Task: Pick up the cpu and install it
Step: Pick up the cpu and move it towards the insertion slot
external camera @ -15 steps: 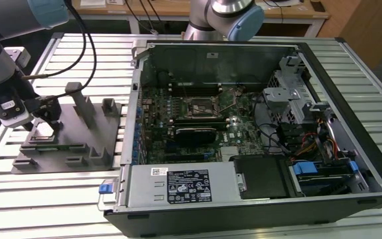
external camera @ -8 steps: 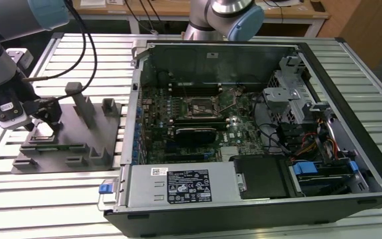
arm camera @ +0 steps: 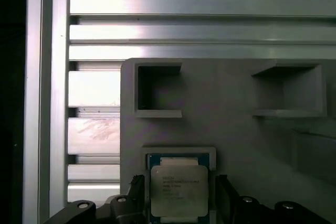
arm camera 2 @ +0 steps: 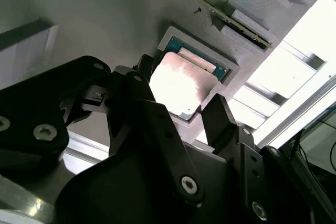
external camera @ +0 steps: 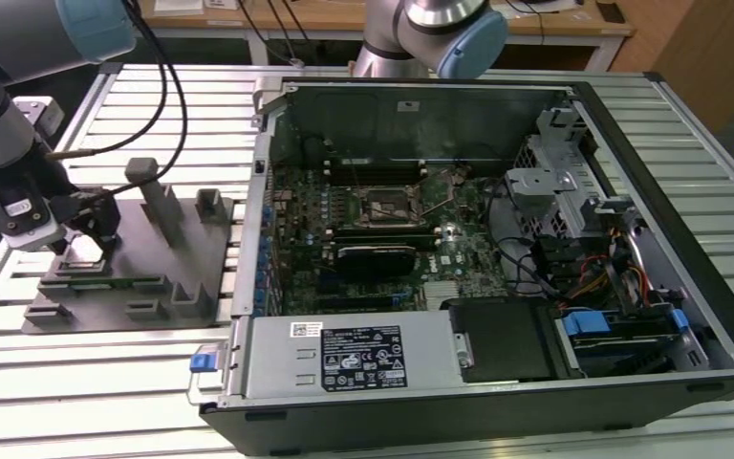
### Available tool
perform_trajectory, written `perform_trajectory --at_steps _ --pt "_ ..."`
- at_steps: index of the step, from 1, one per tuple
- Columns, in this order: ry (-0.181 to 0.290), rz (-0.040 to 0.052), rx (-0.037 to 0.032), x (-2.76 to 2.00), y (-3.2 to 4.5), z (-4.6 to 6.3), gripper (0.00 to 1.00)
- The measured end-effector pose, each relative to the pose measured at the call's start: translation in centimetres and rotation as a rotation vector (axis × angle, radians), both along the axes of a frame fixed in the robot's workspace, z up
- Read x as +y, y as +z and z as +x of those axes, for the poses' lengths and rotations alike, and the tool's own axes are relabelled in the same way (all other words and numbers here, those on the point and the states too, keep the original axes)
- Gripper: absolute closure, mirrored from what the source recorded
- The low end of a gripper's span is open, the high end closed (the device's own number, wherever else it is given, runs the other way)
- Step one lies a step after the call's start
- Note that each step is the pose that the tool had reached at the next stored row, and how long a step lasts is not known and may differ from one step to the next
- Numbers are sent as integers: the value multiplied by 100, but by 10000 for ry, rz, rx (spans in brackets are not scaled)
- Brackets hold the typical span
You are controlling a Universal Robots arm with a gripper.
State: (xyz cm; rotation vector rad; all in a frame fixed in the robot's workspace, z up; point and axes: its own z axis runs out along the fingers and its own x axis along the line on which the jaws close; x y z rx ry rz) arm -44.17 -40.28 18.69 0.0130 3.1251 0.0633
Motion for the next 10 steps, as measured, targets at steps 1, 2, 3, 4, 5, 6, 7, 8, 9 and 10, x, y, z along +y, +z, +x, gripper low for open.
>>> perform_trajectory --at_steps 1,2,3,4,5,6,7,8,9,10 --pt "78 0 0 0 -3 0 35" --pt "135 -1 -2 0 -9 1 35" --pt "163 -1 -3 0 -15 1 35" --pt "172 -3 -1 0 -22 1 35" --pt "175 -5 0 -1 -29 1 35" --pt "178 -7 0 -1 -31 0 35" --pt "178 -7 1 -1 -31 0 35" --pt "178 -8 2 -1 -31 0 35" --pt "178 -6 0 -1 -34 1 35" --pt "178 -7 0 -1 -35 0 35"
